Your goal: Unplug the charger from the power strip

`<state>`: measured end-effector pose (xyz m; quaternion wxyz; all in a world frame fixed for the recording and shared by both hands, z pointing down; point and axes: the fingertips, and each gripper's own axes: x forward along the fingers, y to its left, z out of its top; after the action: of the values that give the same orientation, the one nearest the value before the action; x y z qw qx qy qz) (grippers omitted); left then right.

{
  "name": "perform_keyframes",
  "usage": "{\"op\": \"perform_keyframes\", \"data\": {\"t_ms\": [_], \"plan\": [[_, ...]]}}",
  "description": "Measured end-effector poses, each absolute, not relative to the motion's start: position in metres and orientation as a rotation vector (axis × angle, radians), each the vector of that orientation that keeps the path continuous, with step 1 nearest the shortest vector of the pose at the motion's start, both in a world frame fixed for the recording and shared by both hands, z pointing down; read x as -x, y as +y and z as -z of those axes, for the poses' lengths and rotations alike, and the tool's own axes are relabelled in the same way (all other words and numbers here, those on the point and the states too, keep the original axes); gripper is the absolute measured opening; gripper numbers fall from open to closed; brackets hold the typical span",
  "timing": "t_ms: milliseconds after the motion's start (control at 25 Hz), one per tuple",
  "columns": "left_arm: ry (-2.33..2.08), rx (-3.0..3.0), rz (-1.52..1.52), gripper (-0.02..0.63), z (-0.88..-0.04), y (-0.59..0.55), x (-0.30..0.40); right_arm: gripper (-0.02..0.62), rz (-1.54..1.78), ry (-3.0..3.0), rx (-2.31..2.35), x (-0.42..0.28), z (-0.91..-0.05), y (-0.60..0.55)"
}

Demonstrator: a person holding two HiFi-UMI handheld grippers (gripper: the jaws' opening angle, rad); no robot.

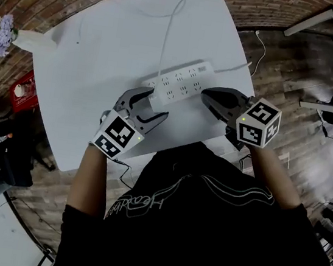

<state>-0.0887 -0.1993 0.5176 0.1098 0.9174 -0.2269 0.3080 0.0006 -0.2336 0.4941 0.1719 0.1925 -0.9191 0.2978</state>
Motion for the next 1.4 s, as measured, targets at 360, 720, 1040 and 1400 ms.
{"op": "perform_keyframes", "data": {"t_ms": [360, 720, 1040, 1400], "plan": [[-0.722, -2.66, -0.916, 0.279, -0.52, -0.197, 0.086, -0.003, -0.374, -2.535, -0.404, 0.02, -0.525, -0.247], [-0.773, -2.646, -0.901, 0.279, -0.521, -0.196, 0.086, -0.003, -0.22, -2.451, -0.313, 0.03, -0.552, -0.254], [-0.823, -2.624, -0.933, 0.278, -0.52, -0.194, 0.084, -0.003, -0.131, -2.411, -0.304, 0.029, -0.559, -0.253], [-0.797, -2.567, -0.819, 0.278, -0.518, -0.196, 0.087, -0.003, -0.09, -2.419, -0.265, 0.03, -0.56, -0.252]]}}
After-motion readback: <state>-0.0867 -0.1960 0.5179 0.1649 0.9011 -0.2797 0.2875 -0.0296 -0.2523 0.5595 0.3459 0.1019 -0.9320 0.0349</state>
